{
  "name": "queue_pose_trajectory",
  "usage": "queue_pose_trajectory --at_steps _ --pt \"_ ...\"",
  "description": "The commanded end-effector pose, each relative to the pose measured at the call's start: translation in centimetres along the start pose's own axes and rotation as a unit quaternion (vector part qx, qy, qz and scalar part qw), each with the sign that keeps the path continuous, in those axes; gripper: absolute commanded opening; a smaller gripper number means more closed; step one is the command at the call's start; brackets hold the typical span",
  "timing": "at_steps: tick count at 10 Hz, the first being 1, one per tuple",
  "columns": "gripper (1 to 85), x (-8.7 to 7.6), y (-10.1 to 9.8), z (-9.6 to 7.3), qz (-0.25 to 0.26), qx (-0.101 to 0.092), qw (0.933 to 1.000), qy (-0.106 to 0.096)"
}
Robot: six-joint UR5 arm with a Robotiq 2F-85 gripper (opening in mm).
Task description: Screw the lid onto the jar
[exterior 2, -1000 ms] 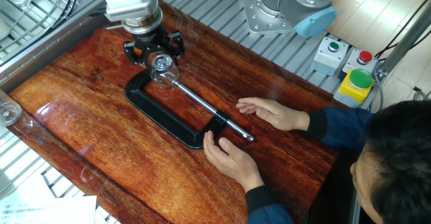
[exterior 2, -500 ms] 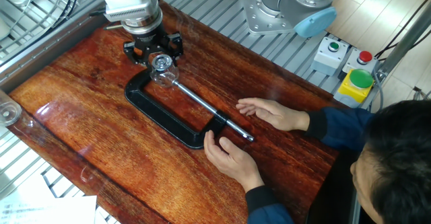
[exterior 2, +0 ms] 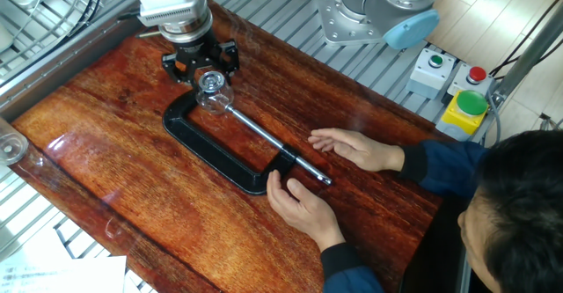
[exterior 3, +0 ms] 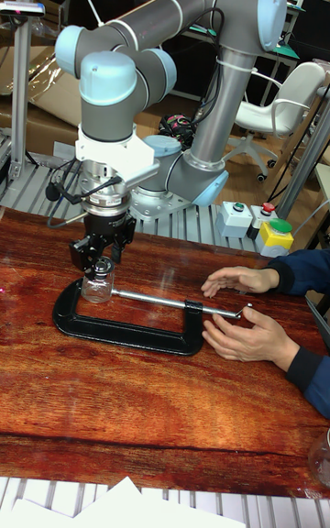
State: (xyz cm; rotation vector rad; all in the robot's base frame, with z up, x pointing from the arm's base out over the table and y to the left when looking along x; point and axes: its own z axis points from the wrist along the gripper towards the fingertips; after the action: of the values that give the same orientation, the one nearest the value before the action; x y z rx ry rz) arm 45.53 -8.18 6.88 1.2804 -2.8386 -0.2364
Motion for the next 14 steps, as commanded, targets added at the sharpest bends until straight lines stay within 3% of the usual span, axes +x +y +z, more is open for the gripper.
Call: queue_pose_trajectory --at_steps 1,5,8,13,14 --pt "61.3 0.0 0.0 0.0 -0.001 -0.001 1.0000 -0.010" --pt "38.7 0.3 -0.5 0.0 0.021 0.009 0.9997 -0.003" --pt "30.7 0.1 -0.6 0.2 0.032 0.014 0.9994 -0.003" --pt "15.3 0.3 -1.2 0.4 0.056 0.040 0.9975 0.014" --pt "15.3 0.1 -1.1 0.4 0.058 0.042 0.9973 0.014"
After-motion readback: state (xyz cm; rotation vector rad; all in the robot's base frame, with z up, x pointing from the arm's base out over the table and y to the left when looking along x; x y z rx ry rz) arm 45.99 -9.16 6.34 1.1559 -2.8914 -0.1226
